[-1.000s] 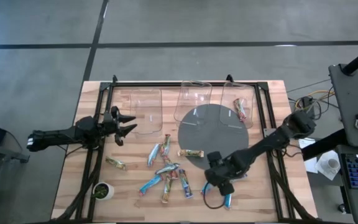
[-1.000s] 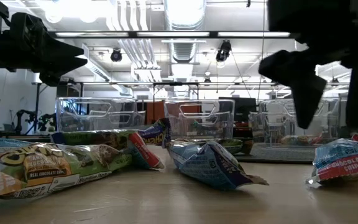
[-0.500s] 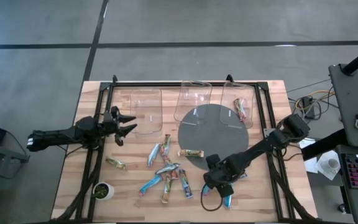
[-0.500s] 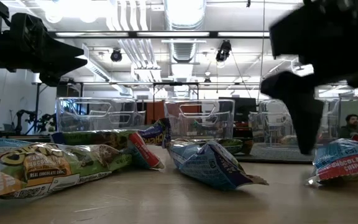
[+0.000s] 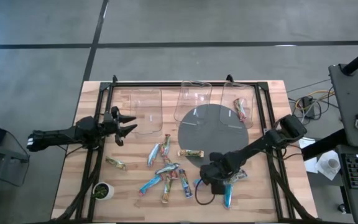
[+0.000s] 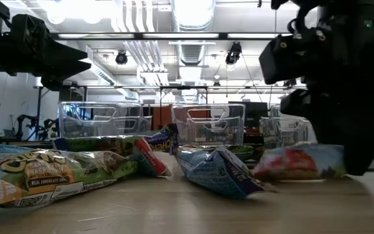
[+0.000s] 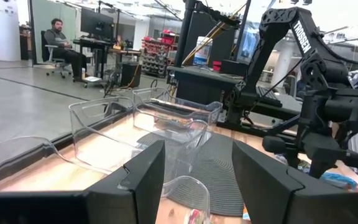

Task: Pick and place Granola Bars by type
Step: Put the red granola bar into the right transparent bin, then put the yellow granola bar into the middle transparent bin

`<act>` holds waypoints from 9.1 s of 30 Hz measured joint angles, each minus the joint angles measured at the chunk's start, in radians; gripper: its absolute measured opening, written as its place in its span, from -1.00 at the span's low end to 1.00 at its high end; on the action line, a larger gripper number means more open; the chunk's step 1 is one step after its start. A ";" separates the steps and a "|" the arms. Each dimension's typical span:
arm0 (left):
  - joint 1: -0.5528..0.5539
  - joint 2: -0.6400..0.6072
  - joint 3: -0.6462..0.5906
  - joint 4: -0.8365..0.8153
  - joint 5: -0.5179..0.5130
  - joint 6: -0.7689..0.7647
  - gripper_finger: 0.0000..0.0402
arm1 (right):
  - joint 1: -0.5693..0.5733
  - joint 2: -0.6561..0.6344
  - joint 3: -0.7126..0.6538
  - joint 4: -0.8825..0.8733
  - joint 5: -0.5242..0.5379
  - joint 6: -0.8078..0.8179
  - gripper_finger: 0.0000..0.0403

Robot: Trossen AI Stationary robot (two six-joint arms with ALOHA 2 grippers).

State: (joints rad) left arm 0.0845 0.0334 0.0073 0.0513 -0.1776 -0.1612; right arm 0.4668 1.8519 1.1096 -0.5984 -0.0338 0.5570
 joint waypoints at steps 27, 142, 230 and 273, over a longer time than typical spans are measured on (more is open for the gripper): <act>0.001 0.000 0.000 0.013 -0.008 0.205 -0.15 | -0.518 -0.605 0.016 -0.652 0.808 1.068 -0.56; -0.184 1.985 1.437 -0.534 0.106 -0.024 -0.05 | -0.450 -1.098 -0.338 -0.354 0.494 0.024 -0.14; -0.234 1.659 1.458 -1.012 0.032 -0.693 -0.05 | -0.447 -1.086 -0.341 -0.200 0.532 0.000 -0.14; -0.383 1.588 0.955 -0.617 0.032 -1.284 -0.80 | -0.448 -0.915 -0.345 -0.093 0.478 -0.042 -0.14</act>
State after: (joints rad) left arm -0.2989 1.6218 0.9624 -0.5657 -0.1452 -1.4454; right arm 0.0185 0.9367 0.7647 -0.6910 0.4442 0.5147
